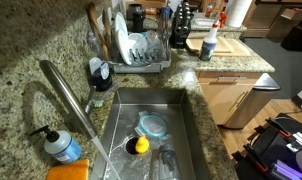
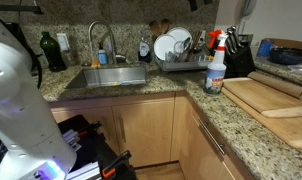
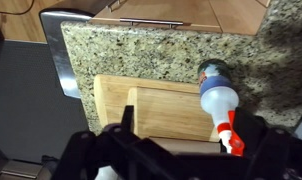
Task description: Pick up the white bottle from the countertop and move it to the right.
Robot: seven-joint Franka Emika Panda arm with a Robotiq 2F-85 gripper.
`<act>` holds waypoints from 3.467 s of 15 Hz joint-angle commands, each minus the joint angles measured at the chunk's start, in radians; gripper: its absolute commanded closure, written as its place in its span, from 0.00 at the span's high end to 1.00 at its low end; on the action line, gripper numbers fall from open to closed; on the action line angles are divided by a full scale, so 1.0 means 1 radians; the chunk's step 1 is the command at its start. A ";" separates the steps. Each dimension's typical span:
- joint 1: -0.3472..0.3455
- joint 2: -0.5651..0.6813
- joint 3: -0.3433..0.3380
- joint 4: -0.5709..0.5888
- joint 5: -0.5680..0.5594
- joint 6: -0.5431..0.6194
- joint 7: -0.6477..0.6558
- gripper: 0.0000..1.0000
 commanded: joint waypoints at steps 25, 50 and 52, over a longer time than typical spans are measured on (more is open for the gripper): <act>-0.024 0.742 -0.029 0.837 0.471 -0.493 -0.299 1.00; -0.037 0.882 -0.048 0.984 0.430 -0.334 -0.215 0.67; -0.034 0.876 -0.052 0.979 0.431 -0.300 -0.223 0.52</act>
